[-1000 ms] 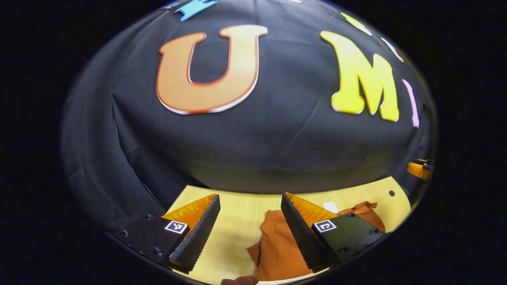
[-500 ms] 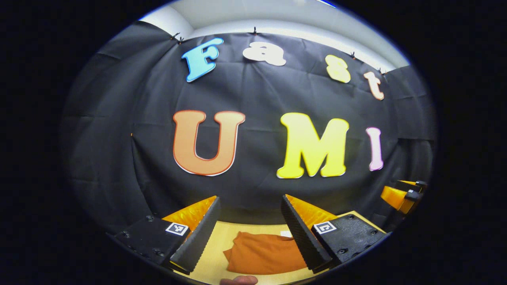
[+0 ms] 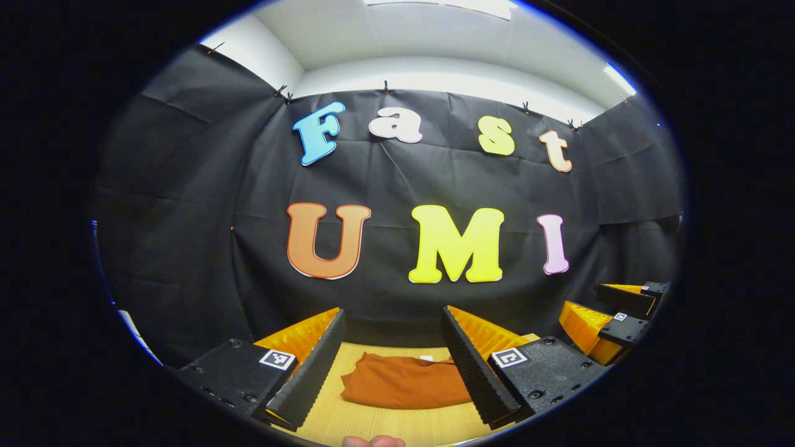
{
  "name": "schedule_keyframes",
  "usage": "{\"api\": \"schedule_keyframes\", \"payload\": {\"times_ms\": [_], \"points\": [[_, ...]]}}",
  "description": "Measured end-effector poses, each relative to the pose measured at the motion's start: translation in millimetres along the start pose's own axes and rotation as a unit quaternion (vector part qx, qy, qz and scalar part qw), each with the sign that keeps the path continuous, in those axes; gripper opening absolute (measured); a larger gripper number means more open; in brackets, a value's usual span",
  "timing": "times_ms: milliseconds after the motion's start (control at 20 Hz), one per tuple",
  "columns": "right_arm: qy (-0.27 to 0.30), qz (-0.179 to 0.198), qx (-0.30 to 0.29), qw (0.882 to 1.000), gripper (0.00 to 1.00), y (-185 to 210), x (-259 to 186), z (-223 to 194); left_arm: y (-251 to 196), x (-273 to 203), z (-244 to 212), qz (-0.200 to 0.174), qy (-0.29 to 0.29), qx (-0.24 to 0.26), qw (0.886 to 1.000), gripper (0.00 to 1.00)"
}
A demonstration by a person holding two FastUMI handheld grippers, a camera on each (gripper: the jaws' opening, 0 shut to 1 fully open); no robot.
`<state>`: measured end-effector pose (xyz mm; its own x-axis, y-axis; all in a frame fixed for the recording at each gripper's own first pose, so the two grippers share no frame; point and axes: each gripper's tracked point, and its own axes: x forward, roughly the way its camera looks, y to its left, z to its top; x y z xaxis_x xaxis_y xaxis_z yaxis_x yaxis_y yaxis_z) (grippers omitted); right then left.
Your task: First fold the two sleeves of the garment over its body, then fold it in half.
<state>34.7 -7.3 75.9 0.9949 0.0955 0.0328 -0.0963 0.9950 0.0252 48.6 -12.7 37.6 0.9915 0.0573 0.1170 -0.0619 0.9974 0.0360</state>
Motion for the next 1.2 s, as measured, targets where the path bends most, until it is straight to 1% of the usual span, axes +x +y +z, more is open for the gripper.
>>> {"api": "schedule_keyframes", "payload": {"times_ms": [150, 200, 350, 400, 450, 500, 550, 700, 850, 1000, 1200], "points": [[-0.003, 0.011, 0.008, 1.000, 0.93, -5, -36, -10, -10, -42, -18, 0.005, 0.019, 0.012, 1.000, 1.00], [0.000, 0.014, 0.005, 1.000, 0.93, -5, -48, -17, -15, -53, -21, 0.003, 0.022, 0.014, 1.000, 0.99], [0.002, 0.015, -0.007, 1.000, 0.93, -9, -73, -21, -32, -79, -31, -0.012, 0.029, 0.030, 0.999, 1.00], [-0.001, 0.011, -0.007, 1.000, 0.94, -13, -76, -19, -36, -84, -31, -0.017, 0.030, 0.035, 0.999, 0.98], [-0.002, 0.006, -0.004, 1.000, 0.94, -17, -80, -18, -41, -87, -31, -0.021, 0.030, 0.037, 0.999, 0.98], [0.000, 0.004, 0.003, 1.000, 0.94, -19, -83, -19, -44, -90, -30, -0.024, 0.028, 0.037, 0.999, 0.94], [-0.001, 0.003, 0.009, 1.000, 0.94, -20, -87, -18, -43, -92, -26, -0.022, 0.023, 0.038, 0.999, 0.99], [0.000, -0.004, 0.017, 1.000, 0.94, -26, -90, -22, -42, -94, -30, -0.016, 0.023, 0.040, 0.999, 0.99], [0.000, 0.004, 0.013, 1.000, 0.94, -21, -96, -26, -39, -94, -36, -0.012, 0.035, 0.030, 0.999, 0.99], [0.000, 0.014, 0.009, 1.000, 0.93, -13, -95, -31, -44, -92, -40, -0.019, 0.045, 0.020, 0.999, 0.99], [-0.002, 0.015, 0.013, 1.000, 0.93, -12, -92, -29, -44, -88, -39, -0.018, 0.042, 0.032, 0.998, 0.99]]}}
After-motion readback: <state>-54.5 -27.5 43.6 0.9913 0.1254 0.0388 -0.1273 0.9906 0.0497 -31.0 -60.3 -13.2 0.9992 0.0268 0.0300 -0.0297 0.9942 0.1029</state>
